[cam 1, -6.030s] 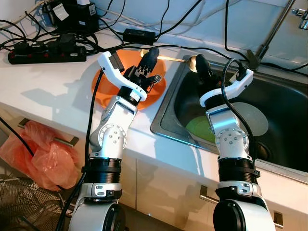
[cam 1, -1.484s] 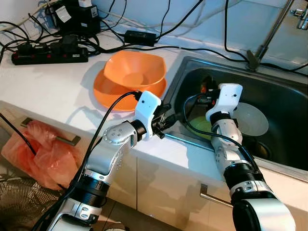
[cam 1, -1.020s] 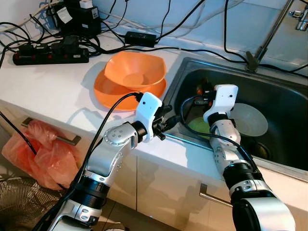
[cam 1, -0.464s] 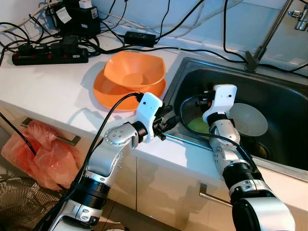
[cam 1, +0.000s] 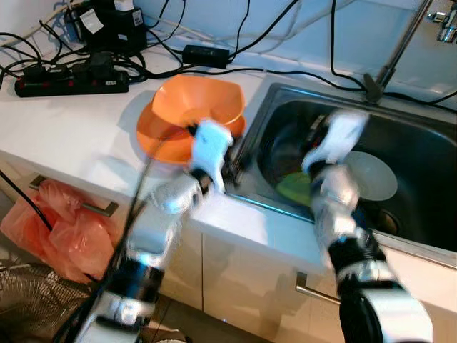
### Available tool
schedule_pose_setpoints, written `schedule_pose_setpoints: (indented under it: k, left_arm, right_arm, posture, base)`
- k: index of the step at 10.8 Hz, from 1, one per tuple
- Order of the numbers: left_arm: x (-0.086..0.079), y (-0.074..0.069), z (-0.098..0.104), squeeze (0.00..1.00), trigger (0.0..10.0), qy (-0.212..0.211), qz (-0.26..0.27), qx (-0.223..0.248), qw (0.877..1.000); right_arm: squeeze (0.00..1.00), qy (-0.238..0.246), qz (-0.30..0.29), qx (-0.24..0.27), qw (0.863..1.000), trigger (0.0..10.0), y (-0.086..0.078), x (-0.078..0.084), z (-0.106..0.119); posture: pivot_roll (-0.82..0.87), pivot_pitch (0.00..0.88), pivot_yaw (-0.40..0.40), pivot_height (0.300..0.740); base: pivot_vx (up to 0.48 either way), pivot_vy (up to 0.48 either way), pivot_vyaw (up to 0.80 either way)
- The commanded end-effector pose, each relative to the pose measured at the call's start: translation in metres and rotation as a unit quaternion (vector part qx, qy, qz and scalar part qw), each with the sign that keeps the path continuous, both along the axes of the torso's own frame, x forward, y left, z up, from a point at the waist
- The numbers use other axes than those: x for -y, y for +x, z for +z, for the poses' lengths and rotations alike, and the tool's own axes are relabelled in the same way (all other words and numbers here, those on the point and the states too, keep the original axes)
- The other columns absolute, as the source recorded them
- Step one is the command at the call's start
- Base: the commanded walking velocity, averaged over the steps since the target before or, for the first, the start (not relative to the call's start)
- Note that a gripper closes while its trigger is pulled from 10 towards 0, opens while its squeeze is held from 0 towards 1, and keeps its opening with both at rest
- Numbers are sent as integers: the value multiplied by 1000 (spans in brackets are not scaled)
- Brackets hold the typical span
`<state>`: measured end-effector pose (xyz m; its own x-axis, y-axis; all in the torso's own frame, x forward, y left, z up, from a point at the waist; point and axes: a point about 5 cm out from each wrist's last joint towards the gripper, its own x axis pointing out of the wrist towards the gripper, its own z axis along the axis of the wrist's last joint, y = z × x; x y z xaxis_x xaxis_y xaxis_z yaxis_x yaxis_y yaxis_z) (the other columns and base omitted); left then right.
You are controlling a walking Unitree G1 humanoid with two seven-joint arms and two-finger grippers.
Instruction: Kitchen organization
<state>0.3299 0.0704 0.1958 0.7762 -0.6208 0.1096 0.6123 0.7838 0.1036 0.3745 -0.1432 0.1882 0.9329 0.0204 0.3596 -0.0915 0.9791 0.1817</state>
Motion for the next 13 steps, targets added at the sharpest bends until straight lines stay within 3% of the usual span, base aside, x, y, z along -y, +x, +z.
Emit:
schedule_pose_setpoints:
  k: [1, 4, 6, 7, 9, 11, 12, 13]
  left_arm:
    - [2, 1, 9, 0, 10000, -13, 3, 15, 1000]
    - [-2, 3, 27, 0, 10000, -60, 43, 52, 996]
    - [-36, 19, 57, 0, 10000, -115, 159, 96, 976]
    - [-49, 24, 65, 0, 10000, -118, 194, 105, 968]
    - [-78, 34, 75, 0, 10000, -107, 250, 95, 958]
    - [-102, 46, 75, 0, 10000, -95, 303, 68, 946]
    - [-108, 50, 71, 0, 10000, -111, 312, 43, 943]
    - [-112, 52, 69, 294, 10000, -141, 312, 25, 939]
  right_arm:
    - [0, 19, -4, 21, 1000, 10000, 1, 4, 15]
    - [0, 29, 24, 56, 998, 10000, -1, -3, 35]
    - [0, 18, 57, 20, 998, 10000, -5, -13, 13]
    - [0, 14, 73, 7, 997, 10000, -7, -18, 6]
    - [0, -6, 127, -2, 992, 10000, -14, -33, -3]
    - [0, -7, 137, 0, 990, 10000, -17, -37, -2]
    - [0, -10, 145, 1, 989, 10000, -17, -38, -2]
    - [0, -13, 146, 0, 989, 10000, -18, -38, -2]
  posture:
    - [235, 57, -39, 740]
    - [230, 57, -40, 740]
    - [238, 53, -38, 740]
    - [238, 50, -36, 740]
    - [238, 44, -33, 740]
    - [236, 34, -31, 740]
    - [235, 30, -31, 740]
    - [233, 28, -31, 740]
  base:
    - [0, 0, 0]
    - [0, 0, 0]
    - [0, 0, 0]
    - [0, 0, 0]
    - [0, 0, 0]
    - [0, 0, 0]
    - [0, 0, 0]
    - [0, 0, 0]
